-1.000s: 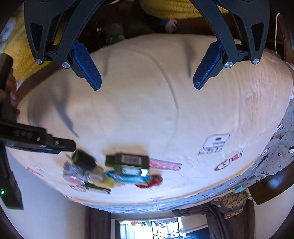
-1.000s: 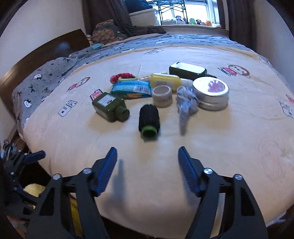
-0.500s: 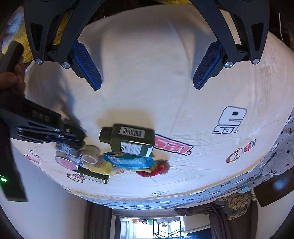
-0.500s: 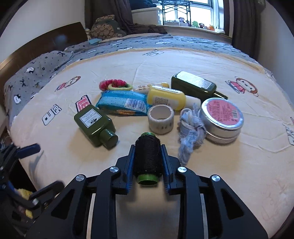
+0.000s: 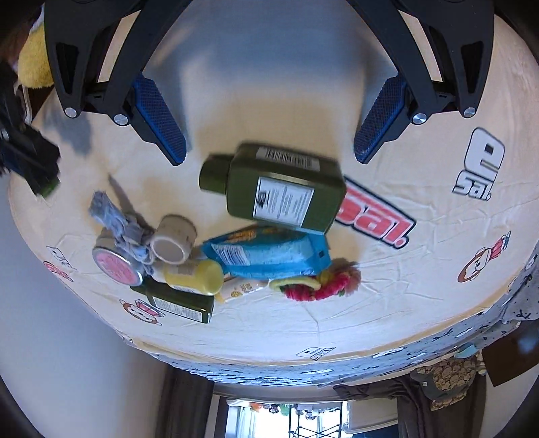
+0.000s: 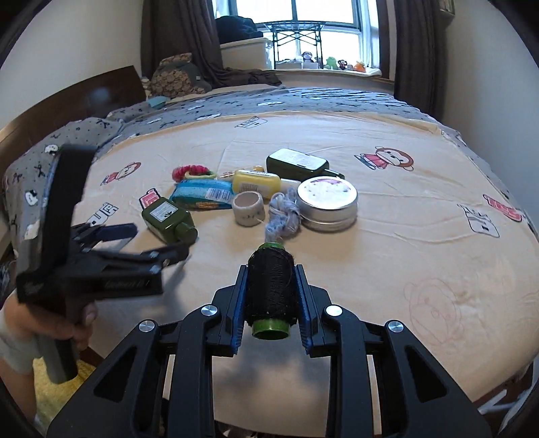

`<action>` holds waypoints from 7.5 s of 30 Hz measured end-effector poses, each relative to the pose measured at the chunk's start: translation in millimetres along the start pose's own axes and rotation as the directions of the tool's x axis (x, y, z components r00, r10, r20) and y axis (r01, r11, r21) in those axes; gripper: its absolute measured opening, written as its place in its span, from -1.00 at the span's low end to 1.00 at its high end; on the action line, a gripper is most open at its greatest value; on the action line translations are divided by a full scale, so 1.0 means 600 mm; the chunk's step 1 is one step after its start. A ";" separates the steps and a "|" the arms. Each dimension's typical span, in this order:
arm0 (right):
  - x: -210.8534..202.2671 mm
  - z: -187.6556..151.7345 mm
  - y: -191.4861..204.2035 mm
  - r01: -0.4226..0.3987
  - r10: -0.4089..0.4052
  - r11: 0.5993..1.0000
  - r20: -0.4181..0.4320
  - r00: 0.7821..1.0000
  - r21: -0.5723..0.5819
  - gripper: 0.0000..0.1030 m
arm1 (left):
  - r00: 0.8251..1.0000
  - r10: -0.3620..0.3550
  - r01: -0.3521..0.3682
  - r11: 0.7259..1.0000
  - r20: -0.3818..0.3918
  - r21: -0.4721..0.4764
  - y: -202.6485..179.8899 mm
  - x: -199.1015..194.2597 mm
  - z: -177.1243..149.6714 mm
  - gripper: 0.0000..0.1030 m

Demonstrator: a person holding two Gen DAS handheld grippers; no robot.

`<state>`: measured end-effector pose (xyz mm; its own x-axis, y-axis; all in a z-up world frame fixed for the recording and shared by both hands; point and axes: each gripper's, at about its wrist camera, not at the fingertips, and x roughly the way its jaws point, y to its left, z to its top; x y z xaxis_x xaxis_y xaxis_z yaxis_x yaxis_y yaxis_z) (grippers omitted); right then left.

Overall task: Collect trash
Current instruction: 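Grasp the dark green bottle with the left gripper, then lower both held items into the bin and open both grippers, then return both tools to the bed and grasp the grey cloth with right gripper, then grasp the white tape roll with left gripper while right holds the grey cloth, then drop the tape roll and grey cloth into the bin, opening both grippers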

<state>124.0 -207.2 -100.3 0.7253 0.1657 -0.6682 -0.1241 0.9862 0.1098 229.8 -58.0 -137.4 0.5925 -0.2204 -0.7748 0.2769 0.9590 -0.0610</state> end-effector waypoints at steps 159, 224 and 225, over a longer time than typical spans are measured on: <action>0.002 0.018 -0.082 0.028 -0.029 0.997 0.008 1.000 0.065 -0.79 | 0.997 -0.082 0.080 0.993 0.015 0.084 -0.092 0.002 0.041 0.26; 0.087 -0.360 0.055 -0.123 0.168 0.986 -0.575 0.801 0.116 -0.73 | 0.862 -0.179 0.190 0.981 -0.474 -0.024 -0.070 -0.001 -0.444 -0.38; 0.086 -0.358 0.055 -0.123 0.170 0.985 -0.572 0.803 0.120 -0.72 | 0.862 -0.178 0.189 0.982 -0.474 -0.024 -0.072 0.000 -0.442 -0.34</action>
<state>12.2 -166.8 -289.1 0.1741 0.2986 -0.9384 -0.1303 0.9515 0.2786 17.2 -51.9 -301.7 0.1032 -0.2761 -0.9556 0.3660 0.9038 -0.2217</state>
